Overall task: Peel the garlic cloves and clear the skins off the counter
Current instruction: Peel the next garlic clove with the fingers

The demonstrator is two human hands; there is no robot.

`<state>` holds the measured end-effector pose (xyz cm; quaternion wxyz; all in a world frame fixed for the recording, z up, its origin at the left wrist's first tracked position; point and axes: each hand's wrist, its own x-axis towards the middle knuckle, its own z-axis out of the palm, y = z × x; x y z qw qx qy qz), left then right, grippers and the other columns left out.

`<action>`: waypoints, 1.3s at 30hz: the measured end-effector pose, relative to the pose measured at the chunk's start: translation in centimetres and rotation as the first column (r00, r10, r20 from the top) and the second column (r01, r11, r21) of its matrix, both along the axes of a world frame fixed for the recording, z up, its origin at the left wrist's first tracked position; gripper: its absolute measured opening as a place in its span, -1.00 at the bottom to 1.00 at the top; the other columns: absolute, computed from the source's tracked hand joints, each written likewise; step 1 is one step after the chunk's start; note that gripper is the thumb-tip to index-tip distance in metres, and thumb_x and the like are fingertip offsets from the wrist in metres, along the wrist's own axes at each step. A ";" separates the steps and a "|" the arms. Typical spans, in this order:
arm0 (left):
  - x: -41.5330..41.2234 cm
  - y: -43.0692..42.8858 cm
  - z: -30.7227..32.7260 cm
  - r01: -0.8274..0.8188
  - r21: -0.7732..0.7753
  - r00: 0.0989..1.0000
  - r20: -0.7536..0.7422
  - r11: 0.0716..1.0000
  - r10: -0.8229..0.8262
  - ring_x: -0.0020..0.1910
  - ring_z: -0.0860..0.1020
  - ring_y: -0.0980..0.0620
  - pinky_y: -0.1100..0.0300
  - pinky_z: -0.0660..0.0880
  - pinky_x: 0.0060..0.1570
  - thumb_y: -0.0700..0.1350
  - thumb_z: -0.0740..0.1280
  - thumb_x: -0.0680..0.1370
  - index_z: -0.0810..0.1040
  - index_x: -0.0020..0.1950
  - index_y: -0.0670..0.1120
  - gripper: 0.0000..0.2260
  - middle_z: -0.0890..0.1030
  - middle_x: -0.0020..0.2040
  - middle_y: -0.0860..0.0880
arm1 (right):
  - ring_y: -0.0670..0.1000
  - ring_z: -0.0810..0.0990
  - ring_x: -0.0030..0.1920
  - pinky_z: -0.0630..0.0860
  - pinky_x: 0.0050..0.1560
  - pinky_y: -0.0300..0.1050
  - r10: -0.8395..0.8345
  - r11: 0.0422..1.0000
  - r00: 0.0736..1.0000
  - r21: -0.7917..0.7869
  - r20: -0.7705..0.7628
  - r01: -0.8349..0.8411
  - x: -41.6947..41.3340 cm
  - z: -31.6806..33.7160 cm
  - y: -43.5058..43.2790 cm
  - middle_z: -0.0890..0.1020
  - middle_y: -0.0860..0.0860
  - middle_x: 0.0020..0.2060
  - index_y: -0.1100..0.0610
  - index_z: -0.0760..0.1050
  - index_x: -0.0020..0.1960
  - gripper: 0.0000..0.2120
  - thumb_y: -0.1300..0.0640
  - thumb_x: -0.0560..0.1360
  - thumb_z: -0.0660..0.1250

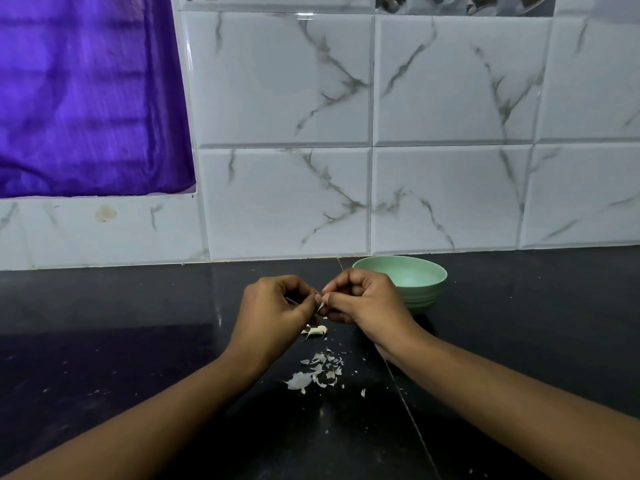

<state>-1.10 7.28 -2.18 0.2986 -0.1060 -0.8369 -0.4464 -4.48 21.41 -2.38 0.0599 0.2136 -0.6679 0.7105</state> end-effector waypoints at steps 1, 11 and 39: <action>0.0 0.1 0.0 -0.015 -0.022 1.000 -0.012 1.000 0.015 -0.42 0.62 0.16 0.34 0.51 -0.34 -0.20 0.43 0.47 0.64 -0.27 -0.05 -0.88 0.65 -0.44 0.05 | -0.04 0.62 -0.38 0.59 -0.30 -0.21 0.005 1.000 1.000 -0.020 0.023 -0.004 0.0 -0.1 -0.1 0.61 0.08 -0.41 0.21 0.52 -0.27 -0.83 0.41 0.39 0.41; -0.9 -0.3 -0.6 -0.017 -0.077 0.990 0.135 0.997 0.028 -0.49 0.58 0.09 0.13 0.52 -0.38 -0.09 0.33 0.54 0.50 -0.22 0.01 -0.87 0.59 -0.39 0.06 | -0.06 0.65 -0.37 0.59 -0.29 -0.28 0.077 0.993 0.989 -0.094 0.127 -0.066 -0.3 -0.1 0.3 0.64 0.05 -0.41 0.24 0.51 -0.23 -0.85 0.44 0.44 0.34; -0.8 -3.5 0.9 0.237 -0.341 0.966 0.185 0.910 -0.182 -0.14 0.66 0.20 0.29 0.55 -0.11 -0.16 0.45 0.47 0.58 0.13 0.12 -0.71 0.69 -0.06 0.12 | -0.05 0.66 -0.35 0.61 -0.33 -0.24 0.122 0.990 0.981 0.051 0.152 -0.131 -0.8 1.2 2.2 0.65 0.09 -0.35 0.22 0.49 -0.19 -0.89 0.38 0.47 0.33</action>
